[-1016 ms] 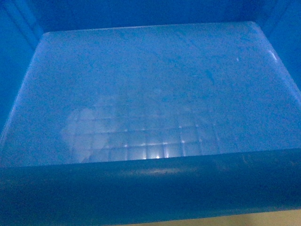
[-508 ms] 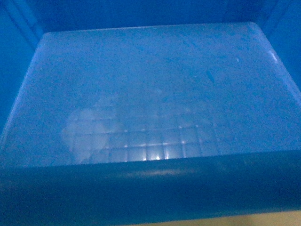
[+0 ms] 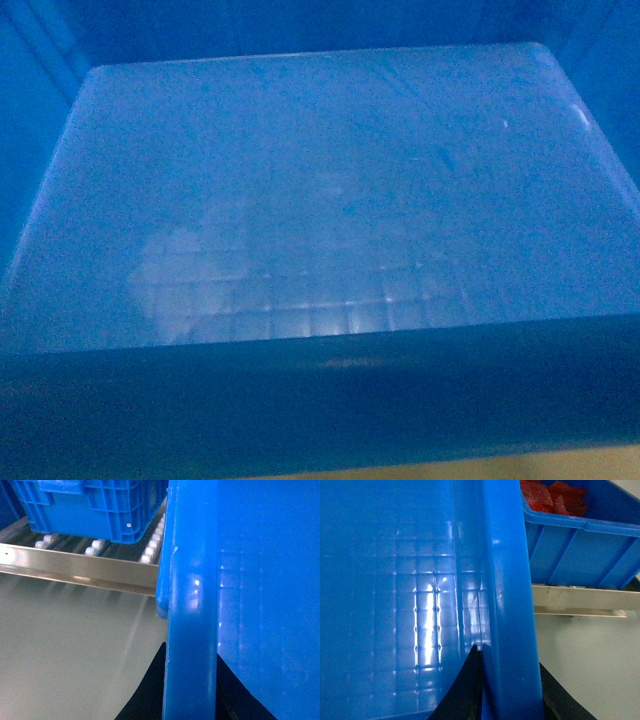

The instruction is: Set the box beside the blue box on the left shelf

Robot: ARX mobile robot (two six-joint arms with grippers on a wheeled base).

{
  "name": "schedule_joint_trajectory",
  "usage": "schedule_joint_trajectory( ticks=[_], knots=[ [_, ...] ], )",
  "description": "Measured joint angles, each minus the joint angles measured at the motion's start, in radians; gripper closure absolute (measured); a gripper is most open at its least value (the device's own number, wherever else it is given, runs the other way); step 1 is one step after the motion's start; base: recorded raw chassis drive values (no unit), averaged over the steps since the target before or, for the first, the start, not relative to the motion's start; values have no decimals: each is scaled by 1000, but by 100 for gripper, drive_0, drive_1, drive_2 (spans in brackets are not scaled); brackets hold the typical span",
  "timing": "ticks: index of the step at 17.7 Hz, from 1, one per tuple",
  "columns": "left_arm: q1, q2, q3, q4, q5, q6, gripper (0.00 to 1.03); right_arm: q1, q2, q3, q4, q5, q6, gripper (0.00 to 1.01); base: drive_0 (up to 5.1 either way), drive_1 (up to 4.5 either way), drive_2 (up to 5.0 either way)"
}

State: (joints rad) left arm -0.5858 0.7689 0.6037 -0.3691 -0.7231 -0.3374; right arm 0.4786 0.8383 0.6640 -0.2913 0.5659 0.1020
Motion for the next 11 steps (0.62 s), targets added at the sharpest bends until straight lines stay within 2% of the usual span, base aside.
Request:
schedule_joint_trajectory(
  ticks=[11],
  knots=[
    [0, 2, 0, -1, 0, 0, 92, 0, 2, 0, 0, 0, 0, 85, 10, 429, -408]
  ],
)
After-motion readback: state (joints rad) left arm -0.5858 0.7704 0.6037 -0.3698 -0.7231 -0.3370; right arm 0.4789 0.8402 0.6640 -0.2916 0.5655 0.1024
